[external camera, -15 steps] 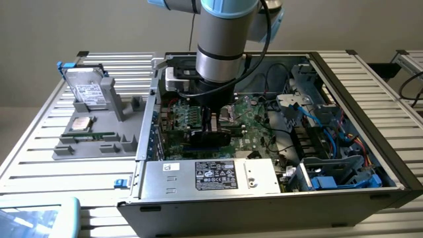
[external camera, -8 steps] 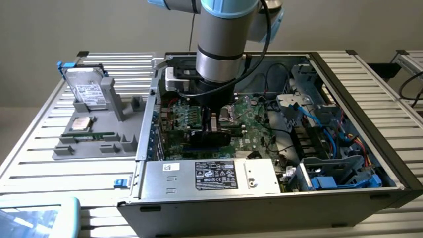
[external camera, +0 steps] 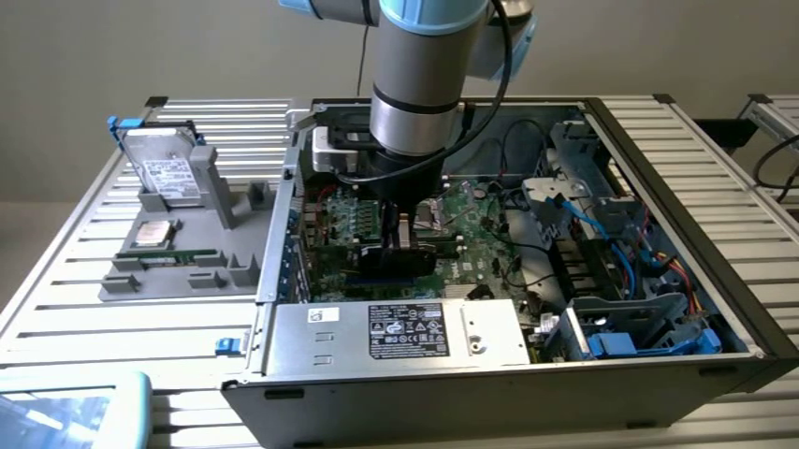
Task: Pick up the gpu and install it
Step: 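Insert the gpu into the slot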
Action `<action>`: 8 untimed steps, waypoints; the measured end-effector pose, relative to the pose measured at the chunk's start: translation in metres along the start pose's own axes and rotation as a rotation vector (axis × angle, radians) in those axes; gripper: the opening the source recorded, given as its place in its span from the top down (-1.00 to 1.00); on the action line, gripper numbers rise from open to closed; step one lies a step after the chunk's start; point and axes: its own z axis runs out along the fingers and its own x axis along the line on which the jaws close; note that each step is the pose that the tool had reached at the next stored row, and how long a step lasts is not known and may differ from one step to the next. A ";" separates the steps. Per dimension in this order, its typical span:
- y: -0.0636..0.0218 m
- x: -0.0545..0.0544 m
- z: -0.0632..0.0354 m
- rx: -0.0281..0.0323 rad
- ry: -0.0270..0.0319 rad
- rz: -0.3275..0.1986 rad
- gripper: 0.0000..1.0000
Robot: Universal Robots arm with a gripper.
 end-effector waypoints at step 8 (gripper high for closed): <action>0.0008 0.000 0.0002 0.0001 0.0001 0.000 0.46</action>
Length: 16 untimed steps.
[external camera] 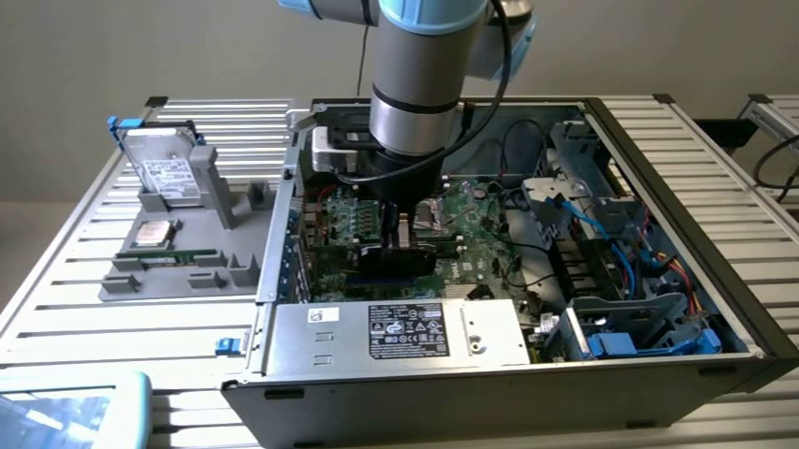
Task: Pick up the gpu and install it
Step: 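Insert the gpu into the slot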
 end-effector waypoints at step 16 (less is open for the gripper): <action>0.0001 0.000 0.0014 -0.0003 -0.0001 0.000 0.46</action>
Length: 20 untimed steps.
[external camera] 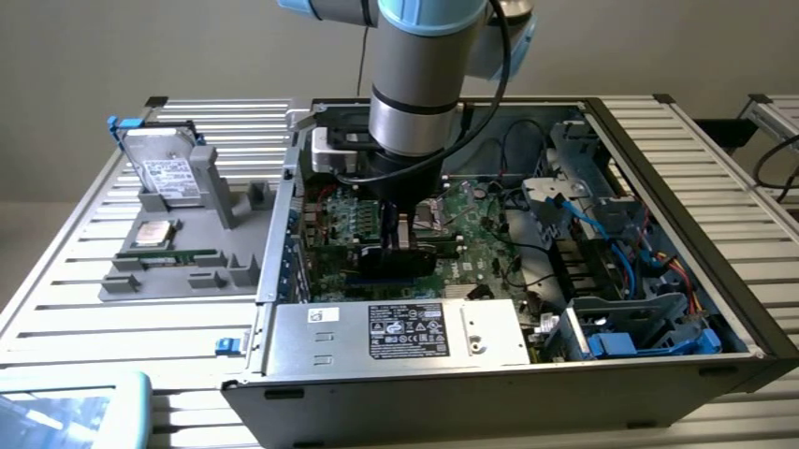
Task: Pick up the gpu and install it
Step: 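Insert the gpu into the slot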
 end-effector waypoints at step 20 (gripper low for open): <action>0.0016 0.000 0.0002 0.0002 0.0002 -0.001 0.46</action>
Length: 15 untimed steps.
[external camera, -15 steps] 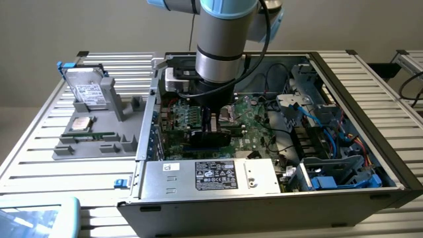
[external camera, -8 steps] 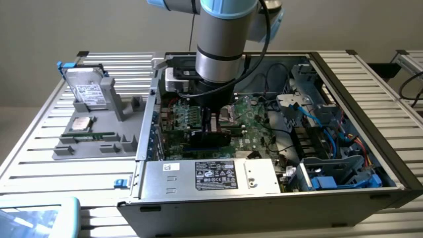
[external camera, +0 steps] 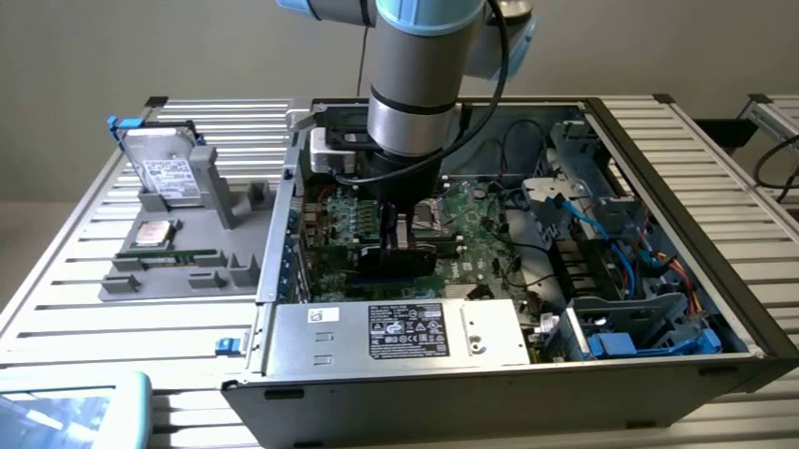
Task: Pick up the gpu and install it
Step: 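Insert the gpu into the slot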
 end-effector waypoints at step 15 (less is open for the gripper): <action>0.0003 0.000 0.0000 0.0004 0.0017 -0.017 0.46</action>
